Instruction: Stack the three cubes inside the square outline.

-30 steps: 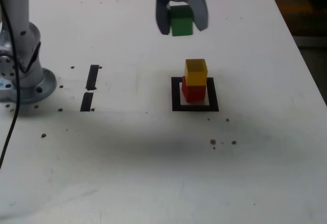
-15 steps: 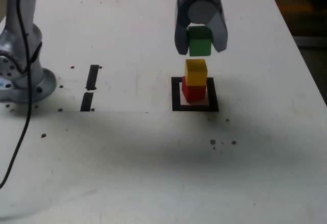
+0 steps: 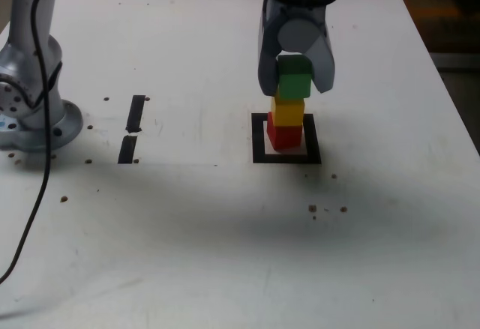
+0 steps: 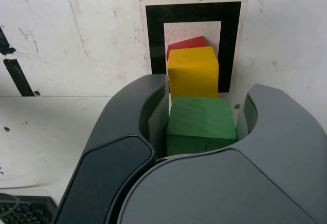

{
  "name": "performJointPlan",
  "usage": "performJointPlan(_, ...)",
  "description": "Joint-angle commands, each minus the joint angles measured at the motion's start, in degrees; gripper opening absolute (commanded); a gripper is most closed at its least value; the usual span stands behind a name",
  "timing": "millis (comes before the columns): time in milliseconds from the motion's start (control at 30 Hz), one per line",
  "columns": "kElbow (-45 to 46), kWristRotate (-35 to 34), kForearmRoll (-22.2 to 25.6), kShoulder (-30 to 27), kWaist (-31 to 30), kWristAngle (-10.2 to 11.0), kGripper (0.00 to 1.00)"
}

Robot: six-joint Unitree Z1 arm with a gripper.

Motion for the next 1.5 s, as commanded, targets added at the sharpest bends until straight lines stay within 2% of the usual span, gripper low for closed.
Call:
performJointPlan(0, 0.49, -0.04, -0.56, 0.2, -0.1, -0.19, 0.28)
performJointPlan(200, 2.19, -0.04, -1.83, 0.16, -0.1, -0.7, 0.33)
performJointPlan(600, 3.72, -0.04, -2.45, -0.36, -0.01, -0.09, 0.35)
performJointPlan(700, 3.82, -0.04, -2.45, -0.45, -0.01, -0.1, 0.42)
performJointPlan(900, 4.06, -0.04, -2.58, -0.78, -0.01, 0.19, 0.69)
performJointPlan(1000, 4.14, -0.04, -2.8, -1.03, -0.01, 0.54, 0.78)
performJointPlan(1300, 4.62, -0.04, -3.28, -1.91, -0.01, 1.77, 0.84)
performJointPlan(1467, 4.3, -0.66, -2.33, -3.84, -0.01, 3.61, 0.89)
